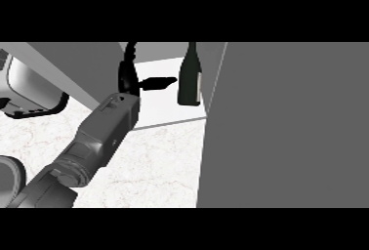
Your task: Pick up the wine, place it into the cabinet and close the cabinet
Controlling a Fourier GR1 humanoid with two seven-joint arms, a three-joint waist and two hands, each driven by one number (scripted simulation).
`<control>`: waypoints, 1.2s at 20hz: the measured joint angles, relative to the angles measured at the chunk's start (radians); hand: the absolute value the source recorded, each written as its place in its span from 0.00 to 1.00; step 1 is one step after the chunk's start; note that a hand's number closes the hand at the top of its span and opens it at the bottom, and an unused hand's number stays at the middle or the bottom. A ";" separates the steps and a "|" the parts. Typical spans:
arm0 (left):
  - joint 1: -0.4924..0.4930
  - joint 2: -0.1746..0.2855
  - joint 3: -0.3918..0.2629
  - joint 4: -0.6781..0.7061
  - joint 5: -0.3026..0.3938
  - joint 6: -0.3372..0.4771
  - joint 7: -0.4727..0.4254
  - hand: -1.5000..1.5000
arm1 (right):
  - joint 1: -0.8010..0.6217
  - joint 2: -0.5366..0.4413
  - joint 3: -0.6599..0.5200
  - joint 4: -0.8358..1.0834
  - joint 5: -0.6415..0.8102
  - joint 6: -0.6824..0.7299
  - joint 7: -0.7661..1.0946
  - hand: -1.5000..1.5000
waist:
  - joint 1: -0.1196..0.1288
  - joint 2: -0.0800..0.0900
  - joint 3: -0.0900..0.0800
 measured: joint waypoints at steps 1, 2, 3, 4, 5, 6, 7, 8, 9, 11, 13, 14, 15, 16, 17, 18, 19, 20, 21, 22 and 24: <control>0.001 -0.002 -0.005 -0.004 -0.004 -0.025 -0.003 0.00 | -0.001 -0.001 0.000 0.000 0.001 -0.002 0.002 0.00 | 0.003 0.000 -0.001; 0.002 -0.005 -0.010 -0.010 -0.009 -0.052 -0.008 0.00 | -0.004 -0.001 -0.003 0.001 0.001 -0.006 0.003 0.00 | 0.008 -0.003 -0.002; 0.003 -0.007 -0.013 -0.014 -0.012 -0.078 -0.012 0.00 | -0.007 -0.001 0.002 -0.001 0.002 -0.009 0.008 0.00 | 0.011 -0.005 -0.003; 0.005 -0.010 -0.013 -0.024 -0.012 -0.110 -0.020 0.00 | -0.006 -0.002 0.000 0.000 0.003 -0.010 0.008 0.00 | 0.017 -0.006 -0.004; 0.009 -0.011 -0.008 -0.040 -0.007 -0.147 -0.037 0.00 | -0.003 -0.002 -0.001 -0.001 0.003 -0.011 0.006 0.00 | 0.023 -0.008 -0.004; 0.010 -0.014 -0.007 -0.051 -0.007 -0.181 -0.052 0.00 | -0.002 -0.001 -0.006 0.000 0.004 -0.015 0.007 0.00 | 0.031 -0.012 -0.003; 0.011 -0.018 -0.004 -0.064 -0.004 -0.220 -0.068 0.00 | -0.004 -0.001 -0.010 0.000 0.005 -0.019 0.007 0.00 | 0.038 -0.014 -0.003; 0.012 -0.021 0.003 -0.078 0.002 -0.259 -0.086 0.00 | -0.007 -0.005 -0.013 0.002 0.006 -0.020 0.011 0.00 | 0.046 -0.017 -0.002; 0.013 -0.024 0.013 -0.090 0.011 -0.294 -0.101 0.00 | -0.011 -0.007 -0.014 0.000 0.007 -0.025 0.018 0.00 | 0.051 -0.019 -0.002; 0.015 -0.033 0.030 -0.114 0.025 -0.356 -0.143 0.00 | -0.006 -0.012 -0.019 -0.001 0.009 -0.027 0.021 0.00 | 0.064 -0.025 -0.001; 0.018 -0.042 0.051 -0.136 0.044 -0.419 -0.173 0.00 | -0.003 -0.016 -0.028 -0.004 0.011 -0.034 0.030 0.00 | 0.078 -0.032 0.000; 0.017 -0.048 0.062 -0.146 0.054 -0.447 -0.180 0.00 | -0.005 -0.020 -0.032 -0.005 0.012 -0.039 0.040 0.00 | 0.085 -0.036 0.001; 0.016 -0.054 0.070 -0.156 0.061 -0.470 -0.181 0.00 | -0.009 -0.026 -0.040 -0.003 0.013 -0.040 0.042 0.00 | 0.094 -0.039 0.001; 0.017 -0.059 0.075 -0.167 0.065 -0.493 -0.178 0.00 | -0.003 -0.033 -0.049 -0.004 0.012 -0.038 0.048 0.00 | 0.103 -0.043 0.002; 0.016 -0.062 0.081 -0.170 0.068 -0.516 -0.177 0.00 | -0.014 -0.038 -0.051 -0.002 0.014 -0.044 0.057 0.00 | 0.108 -0.045 0.002; 0.015 -0.067 0.086 -0.177 0.072 -0.532 -0.167 0.00 | -0.010 -0.040 -0.050 -0.004 0.016 -0.045 0.059 0.00 | 0.114 -0.048 0.003; 0.016 -0.070 0.086 -0.183 0.068 -0.543 -0.161 0.00 | -0.003 -0.037 -0.045 -0.004 0.021 -0.047 0.054 0.00 | 0.120 -0.050 0.003; 0.015 -0.072 0.087 -0.192 0.067 -0.550 -0.153 0.00 | -0.014 -0.044 -0.050 -0.005 0.022 -0.053 0.066 0.00 | 0.126 -0.053 0.004; 0.018 -0.074 0.084 -0.208 0.062 -0.552 -0.142 0.00 | -0.007 -0.047 -0.053 -0.008 0.022 -0.056 0.072 0.00 | 0.134 -0.056 0.004; 0.025 -0.076 0.078 -0.226 0.054 -0.547 -0.137 0.00 | -0.006 -0.053 -0.058 -0.012 0.023 -0.061 0.083 0.00 | 0.140 -0.061 0.005; 0.037 -0.075 0.070 -0.267 0.043 -0.542 -0.121 0.00 | 0.004 -0.054 -0.047 -0.017 0.028 -0.068 0.090 0.00 | 0.151 -0.066 0.006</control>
